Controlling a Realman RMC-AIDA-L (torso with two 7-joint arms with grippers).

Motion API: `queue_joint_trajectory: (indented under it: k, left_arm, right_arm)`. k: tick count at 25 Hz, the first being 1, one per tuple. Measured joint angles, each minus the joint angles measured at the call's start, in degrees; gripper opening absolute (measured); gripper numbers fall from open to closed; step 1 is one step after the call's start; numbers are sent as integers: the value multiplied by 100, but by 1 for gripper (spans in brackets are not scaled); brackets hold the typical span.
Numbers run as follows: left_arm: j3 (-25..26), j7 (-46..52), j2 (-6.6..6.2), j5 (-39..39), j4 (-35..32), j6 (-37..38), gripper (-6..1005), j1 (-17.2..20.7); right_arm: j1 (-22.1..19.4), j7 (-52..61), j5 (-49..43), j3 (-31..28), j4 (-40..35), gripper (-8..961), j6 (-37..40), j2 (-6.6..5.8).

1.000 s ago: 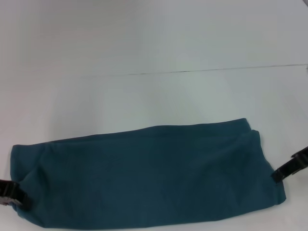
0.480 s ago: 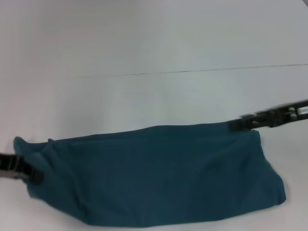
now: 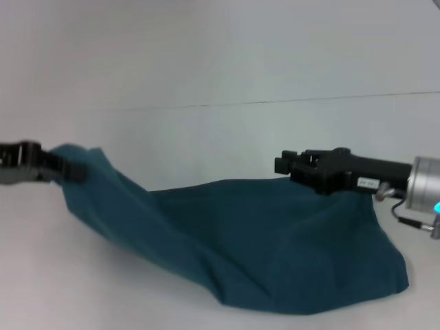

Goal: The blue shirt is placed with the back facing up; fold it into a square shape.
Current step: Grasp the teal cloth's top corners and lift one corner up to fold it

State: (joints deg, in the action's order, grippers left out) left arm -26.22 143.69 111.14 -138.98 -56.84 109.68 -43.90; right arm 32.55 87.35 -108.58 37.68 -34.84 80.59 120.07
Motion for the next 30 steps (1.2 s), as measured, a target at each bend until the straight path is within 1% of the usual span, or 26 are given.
queue_joint_trajectory:
  k: [3, 6, 10, 13, 17, 19, 23, 26, 30]
  left_arm:
    - [175, 96, -84, 208, 123, -22, 104, -106]
    - [255, 182, -130, 290, 205, -61, 104, -231]
    - [250, 270, -166, 297, 223, -81, 104, -365]
    - [236, 305, -192, 301, 225, -110, 104, -423]
    - [235, 309, -225, 303, 226, -118, 104, -485]
    - [240, 307, -249, 304, 226, -118, 105, -512]
    - [259, 288, -281, 308, 213, -73, 105, -541]
    - [265, 272, -291, 309, 192, -40, 105, -539]
    - [270, 235, -295, 310, 184, 3, 105, -514]
  right_arm:
    - [140, -755, 117, 5, 617, 324, -564, 19]
    - [409, -1375, 135, 30, 1213, 195, -1109, 27]
    - [852, -1837, 136, 373, 1841, 13, -1653, 47]
    - [1164, -2085, 141, 571, 2172, 6, -1957, 80]
    - [1670, -2366, 126, 602, 2697, -2, -2235, 87]
    - [1925, -2422, 100, 699, 2910, -2, -2304, 90]
    - [2425, -2426, 91, 1058, 3278, -2, -2518, 143]
    - [2808, -2427, 90, 1174, 3612, -2, -2655, 151]
    - [3060, -2485, 91, 1153, 3828, -1, -2706, 153]
